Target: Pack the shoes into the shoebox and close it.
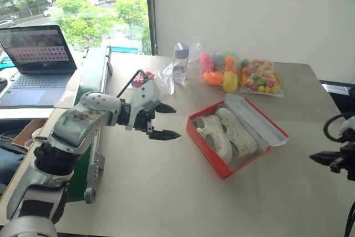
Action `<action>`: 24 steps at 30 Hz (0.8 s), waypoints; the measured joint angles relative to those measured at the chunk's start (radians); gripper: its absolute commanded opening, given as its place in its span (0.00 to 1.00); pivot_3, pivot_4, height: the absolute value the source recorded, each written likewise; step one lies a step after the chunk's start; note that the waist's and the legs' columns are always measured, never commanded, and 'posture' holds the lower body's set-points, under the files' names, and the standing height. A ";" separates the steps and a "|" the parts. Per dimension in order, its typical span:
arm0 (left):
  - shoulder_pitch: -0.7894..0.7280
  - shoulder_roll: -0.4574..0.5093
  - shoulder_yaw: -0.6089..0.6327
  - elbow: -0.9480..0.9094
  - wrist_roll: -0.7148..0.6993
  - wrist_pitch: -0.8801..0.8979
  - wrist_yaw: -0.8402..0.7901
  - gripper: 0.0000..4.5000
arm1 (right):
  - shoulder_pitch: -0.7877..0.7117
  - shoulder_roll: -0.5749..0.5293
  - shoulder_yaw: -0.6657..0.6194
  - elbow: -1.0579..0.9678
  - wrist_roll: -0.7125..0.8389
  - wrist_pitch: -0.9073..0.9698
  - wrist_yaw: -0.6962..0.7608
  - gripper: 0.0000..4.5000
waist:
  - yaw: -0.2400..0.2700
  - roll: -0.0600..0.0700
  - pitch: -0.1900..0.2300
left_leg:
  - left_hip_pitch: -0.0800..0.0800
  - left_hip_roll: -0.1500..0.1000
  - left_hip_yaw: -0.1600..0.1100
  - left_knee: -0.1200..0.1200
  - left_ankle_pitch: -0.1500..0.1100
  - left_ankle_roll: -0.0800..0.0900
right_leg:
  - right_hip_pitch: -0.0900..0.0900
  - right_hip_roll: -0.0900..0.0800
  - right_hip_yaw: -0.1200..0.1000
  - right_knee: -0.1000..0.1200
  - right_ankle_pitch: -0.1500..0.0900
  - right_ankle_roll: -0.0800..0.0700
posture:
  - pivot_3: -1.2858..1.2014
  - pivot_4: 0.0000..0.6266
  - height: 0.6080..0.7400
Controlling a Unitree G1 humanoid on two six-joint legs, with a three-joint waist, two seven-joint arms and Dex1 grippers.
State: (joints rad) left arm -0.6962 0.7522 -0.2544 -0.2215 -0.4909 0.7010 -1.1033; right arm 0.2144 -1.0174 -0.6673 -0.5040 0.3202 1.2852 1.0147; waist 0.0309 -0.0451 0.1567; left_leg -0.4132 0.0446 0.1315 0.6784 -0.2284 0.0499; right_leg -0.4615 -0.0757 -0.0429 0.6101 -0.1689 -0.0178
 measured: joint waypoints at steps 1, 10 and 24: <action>0.000 0.000 0.000 -0.005 0.001 0.001 0.000 0.99 | -0.012 0.043 0.020 0.018 -0.008 -0.018 -0.040 0.00 | -0.003 0.000 0.000 | 0.000 0.000 0.000 0.000 0.000 0.000 | 0.001 0.000 0.000 -0.001 0.000 0.000 | 0.52 0.24 1.00; 0.007 0.043 0.043 -0.090 -0.004 0.084 0.033 0.99 | -0.170 0.352 0.171 0.367 -0.040 -0.346 -0.259 0.00 | -0.024 0.003 0.002 | 0.003 -0.002 -0.001 0.000 0.001 0.001 | 0.003 0.001 0.002 0.000 0.001 0.002 | 0.52 0.24 1.00; 0.037 0.085 0.119 -0.186 -0.043 0.186 0.084 0.99 | -0.462 0.454 0.325 0.945 -0.065 -0.799 -0.321 0.00 | -0.041 0.009 0.004 | 0.003 -0.007 -0.004 -0.001 0.004 0.009 | 0.005 -0.001 0.004 0.001 0.001 0.003 | 0.52 0.24 1.00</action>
State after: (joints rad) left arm -0.6590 0.8377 -0.1354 -0.4076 -0.5337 0.8868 -1.0193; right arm -0.2473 -0.5639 -0.3424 0.4415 0.2551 0.4862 0.6932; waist -0.0104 -0.0363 0.1610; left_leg -0.4098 0.0379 0.1277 0.6779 -0.2240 0.0592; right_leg -0.4568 -0.0765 -0.0388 0.6107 -0.1678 -0.0145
